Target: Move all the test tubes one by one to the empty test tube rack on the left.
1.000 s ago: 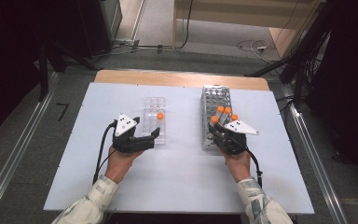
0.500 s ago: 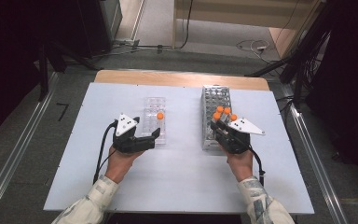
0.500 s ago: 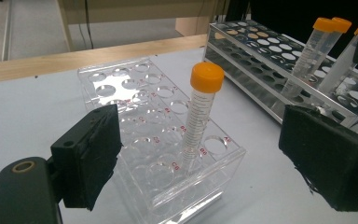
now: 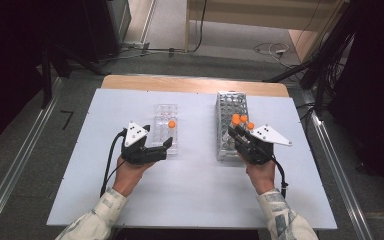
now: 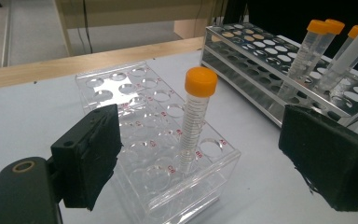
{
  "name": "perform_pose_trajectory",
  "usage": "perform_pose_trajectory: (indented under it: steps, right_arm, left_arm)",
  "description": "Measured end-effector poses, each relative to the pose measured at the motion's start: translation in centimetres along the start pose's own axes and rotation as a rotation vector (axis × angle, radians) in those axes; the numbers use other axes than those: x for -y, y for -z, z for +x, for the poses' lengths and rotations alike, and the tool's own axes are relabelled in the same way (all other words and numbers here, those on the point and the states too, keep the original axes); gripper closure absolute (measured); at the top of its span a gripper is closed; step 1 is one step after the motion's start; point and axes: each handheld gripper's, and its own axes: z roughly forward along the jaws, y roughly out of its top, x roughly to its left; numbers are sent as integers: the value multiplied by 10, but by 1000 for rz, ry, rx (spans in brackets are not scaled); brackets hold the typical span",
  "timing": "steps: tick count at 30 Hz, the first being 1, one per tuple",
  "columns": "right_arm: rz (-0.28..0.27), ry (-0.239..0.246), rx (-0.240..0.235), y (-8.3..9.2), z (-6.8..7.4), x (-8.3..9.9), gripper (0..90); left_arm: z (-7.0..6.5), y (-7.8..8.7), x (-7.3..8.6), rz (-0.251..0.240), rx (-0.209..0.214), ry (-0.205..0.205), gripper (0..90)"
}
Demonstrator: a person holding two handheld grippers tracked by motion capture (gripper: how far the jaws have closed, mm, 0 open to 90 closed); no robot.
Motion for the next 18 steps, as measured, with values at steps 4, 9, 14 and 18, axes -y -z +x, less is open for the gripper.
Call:
perform_pose_trajectory:
  steps: [4,9,14,18]
  right_arm:
    - [-6,1,-14,2,3,-2,724]
    - [2,15,-48,3,11,-3,724]
    - [11,28,-88,2,21,-3,724]
    - [18,39,-124,0,30,-1,724]
  left_arm:
    - [-2,2,-1,-6,4,-8,132]
    - [-5,3,-2,-19,8,-14,135]
    - [-7,4,-4,-25,20,-16,137]
    - [-11,6,-6,-31,37,-17,145]
